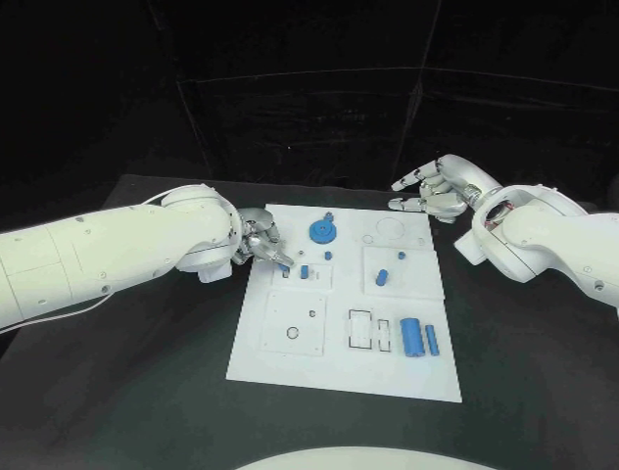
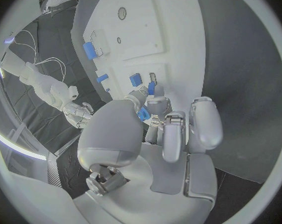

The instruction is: Assemble the parts on the task board

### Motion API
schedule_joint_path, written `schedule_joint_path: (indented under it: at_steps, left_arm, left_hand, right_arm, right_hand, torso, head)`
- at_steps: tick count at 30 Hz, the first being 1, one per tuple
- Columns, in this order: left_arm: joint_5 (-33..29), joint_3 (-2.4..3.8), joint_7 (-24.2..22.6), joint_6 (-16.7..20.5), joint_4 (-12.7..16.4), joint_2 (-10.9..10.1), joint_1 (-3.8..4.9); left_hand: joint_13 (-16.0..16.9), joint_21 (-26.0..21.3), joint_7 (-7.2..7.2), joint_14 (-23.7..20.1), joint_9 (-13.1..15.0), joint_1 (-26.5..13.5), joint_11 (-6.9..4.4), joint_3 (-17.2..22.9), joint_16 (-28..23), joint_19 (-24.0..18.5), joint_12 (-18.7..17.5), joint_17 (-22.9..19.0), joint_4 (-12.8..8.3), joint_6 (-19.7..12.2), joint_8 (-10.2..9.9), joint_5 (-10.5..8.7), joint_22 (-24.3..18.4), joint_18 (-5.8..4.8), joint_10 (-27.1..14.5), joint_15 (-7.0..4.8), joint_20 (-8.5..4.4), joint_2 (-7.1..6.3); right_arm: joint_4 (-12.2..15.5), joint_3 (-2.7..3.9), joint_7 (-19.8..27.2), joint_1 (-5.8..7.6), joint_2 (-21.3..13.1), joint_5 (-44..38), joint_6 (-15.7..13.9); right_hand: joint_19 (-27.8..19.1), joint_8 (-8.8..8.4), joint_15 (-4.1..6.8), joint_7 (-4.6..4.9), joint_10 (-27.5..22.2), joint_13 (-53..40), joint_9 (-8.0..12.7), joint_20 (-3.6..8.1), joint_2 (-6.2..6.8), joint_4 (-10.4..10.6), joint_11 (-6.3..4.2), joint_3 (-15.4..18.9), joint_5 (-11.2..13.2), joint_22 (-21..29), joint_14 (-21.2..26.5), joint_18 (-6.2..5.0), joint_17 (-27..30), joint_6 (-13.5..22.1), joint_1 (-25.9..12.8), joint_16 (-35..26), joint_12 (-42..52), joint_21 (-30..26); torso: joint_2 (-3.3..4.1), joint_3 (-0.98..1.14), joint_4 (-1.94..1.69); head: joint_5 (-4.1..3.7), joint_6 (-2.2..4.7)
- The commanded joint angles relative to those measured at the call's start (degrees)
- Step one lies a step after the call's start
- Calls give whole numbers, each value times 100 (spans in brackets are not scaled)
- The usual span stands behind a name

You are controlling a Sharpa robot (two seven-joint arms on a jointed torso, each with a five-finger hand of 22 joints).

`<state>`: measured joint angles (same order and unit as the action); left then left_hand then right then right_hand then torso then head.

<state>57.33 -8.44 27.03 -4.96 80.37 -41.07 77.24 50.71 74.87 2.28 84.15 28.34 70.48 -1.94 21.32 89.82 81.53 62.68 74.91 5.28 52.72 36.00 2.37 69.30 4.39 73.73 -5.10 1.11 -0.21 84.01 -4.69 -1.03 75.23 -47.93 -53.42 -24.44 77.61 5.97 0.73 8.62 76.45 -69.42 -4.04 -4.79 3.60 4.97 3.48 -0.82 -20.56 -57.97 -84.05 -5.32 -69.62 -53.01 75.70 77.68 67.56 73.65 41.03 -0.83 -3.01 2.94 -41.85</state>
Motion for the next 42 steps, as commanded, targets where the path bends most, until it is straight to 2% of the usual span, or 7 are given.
schedule_joint_path:
  at_steps: [1,10,14,19,36,40,42]
  left_arm:
    - [162,3,-36,-54,23,8,-2]
    - [169,3,63,-257,51,14,-11]
    - [170,3,98,-336,59,13,-13]
    - [171,3,118,-399,80,17,-15]
    - [171,1,139,-484,50,59,-18]
    - [170,0,141,-485,24,94,-17]
    - [169,-2,143,-493,14,108,-17]
  left_hand:
    - [5,5,-17,585,1,16,-4,442,18,43,5,1509,-401,20,33,34,6,15,40,-4,0,62]
    - [16,6,-18,585,2,-4,-6,478,18,44,13,1509,-405,24,42,34,9,15,49,-5,-1,44]
    - [10,-2,-20,585,3,-9,-6,491,18,41,10,1509,-409,23,45,35,-1,17,48,-5,-1,38]
    - [10,-2,-20,585,3,-9,-6,491,18,41,10,1509,-409,23,45,35,-1,17,48,-5,-1,38]
    - [10,-2,-20,585,3,-9,-6,491,18,41,10,1509,-409,23,45,35,-1,17,48,-5,-1,38]
    - [0,-7,-15,585,5,-87,-2,540,18,40,3,1509,-396,26,60,33,-2,17,46,-4,-1,-12]
    - [4,-6,-15,585,9,-240,3,479,18,41,12,1509,-322,62,85,33,3,16,56,1,1,-96]
  right_arm:
    - [8,4,23,11,6,12,43]
    - [8,4,23,11,7,12,49]
    - [11,4,22,11,4,12,51]
    - [15,4,15,11,-3,12,64]
    - [22,4,13,12,-5,12,67]
    - [27,4,14,12,-8,12,61]
    - [28,4,15,12,-8,12,59]
  right_hand:
    - [-9,32,54,-6,6,8,2,7,-9,42,-15,-3,-30,10,-200,-61,8,30,-4,-24,-30,-25]
    - [-9,32,54,-6,6,8,2,7,-9,42,-15,-3,-30,10,-200,-61,8,30,-4,-24,-30,-25]
    - [-9,32,54,-6,6,8,2,7,-9,42,-15,-3,-30,10,-200,-61,8,30,-4,-24,-30,-25]
    - [-9,32,54,-6,6,8,2,7,-9,42,-15,-3,-30,10,-200,-61,8,30,-4,-24,-30,-25]
    - [-9,32,54,-6,6,8,2,7,-9,42,-15,-3,-30,10,-200,-61,8,30,-4,-24,-30,-25]
    - [-9,32,54,-6,6,8,2,7,-9,42,-15,-3,-30,10,-200,-61,8,30,-4,-24,-30,-25]
    - [-10,33,54,-6,4,11,2,7,-10,45,-15,-3,-30,13,-200,-61,10,30,-6,-26,-32,-28]
  torso:
    - [1,2,-13]
    - [2,-1,-5]
    - [2,2,1]
    - [-3,0,-13]
    - [1,2,-7]
    - [2,4,-6]
    - [0,4,-6]
  head:
    - [0,-16]
    - [-35,7]
    - [-25,-2]
    - [-22,-7]
    - [-15,-23]
    - [-17,-29]
    - [-16,-32]
